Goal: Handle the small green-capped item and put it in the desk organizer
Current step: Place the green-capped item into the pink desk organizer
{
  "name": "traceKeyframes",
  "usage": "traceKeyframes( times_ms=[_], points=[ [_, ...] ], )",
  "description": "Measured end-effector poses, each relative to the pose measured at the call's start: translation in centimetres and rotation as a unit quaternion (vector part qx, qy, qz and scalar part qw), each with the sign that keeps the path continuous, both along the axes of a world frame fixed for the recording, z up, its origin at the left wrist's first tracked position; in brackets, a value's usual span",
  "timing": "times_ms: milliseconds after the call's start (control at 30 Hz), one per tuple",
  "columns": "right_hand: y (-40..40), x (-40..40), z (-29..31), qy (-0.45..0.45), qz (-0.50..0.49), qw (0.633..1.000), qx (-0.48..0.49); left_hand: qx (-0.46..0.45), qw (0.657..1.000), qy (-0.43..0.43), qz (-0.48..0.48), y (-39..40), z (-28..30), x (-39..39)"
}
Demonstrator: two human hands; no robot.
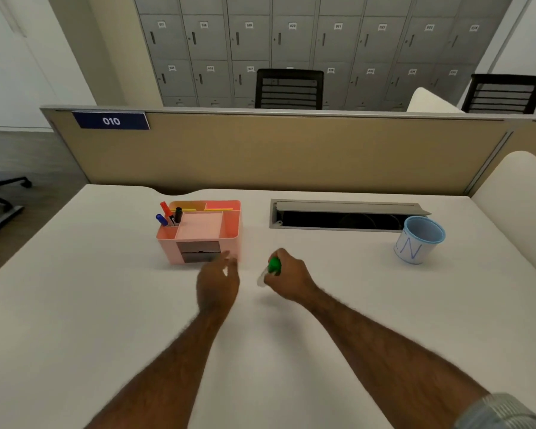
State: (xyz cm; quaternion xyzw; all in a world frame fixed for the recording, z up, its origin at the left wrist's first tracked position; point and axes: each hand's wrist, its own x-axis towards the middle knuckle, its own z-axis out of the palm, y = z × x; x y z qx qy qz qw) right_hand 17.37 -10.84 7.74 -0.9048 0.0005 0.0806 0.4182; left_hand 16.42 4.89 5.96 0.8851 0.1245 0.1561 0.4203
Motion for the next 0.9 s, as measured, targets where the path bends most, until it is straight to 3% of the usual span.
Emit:
traceKeyframes(
  times_ms=[100,200,333,467,733,900],
  points=[
    [2.4,3.1,2.2,-0.030,-0.002,0.999,0.024,0.138,0.987,-0.076,0.039,4.5,1.7,1.6],
    [5.3,6.0,3.9,-0.079,0.009,0.996,0.036,0.229,0.973,-0.020,0.023,7.8,2.5,3.2],
    [9.1,9.1,4.9,-0.099,0.035,0.994,0.036,0.268,0.954,0.120,-0.052,10.3,2.1,4.5],
    [11.6,11.4,4.8,-0.121,0.053,0.991,0.017,0.283,0.937,0.188,-0.084,11.5,0.5,5.2],
    [13.5,12.5,2.2,-0.138,0.084,0.980,-0.112,0.291,0.943,0.146,-0.062,11.7,-1.9,5.3],
    [13.4,12.5,1.4,-0.145,0.092,0.977,-0.129,0.291,0.945,0.143,-0.052,11.6,-2.2,5.5]
  ],
)
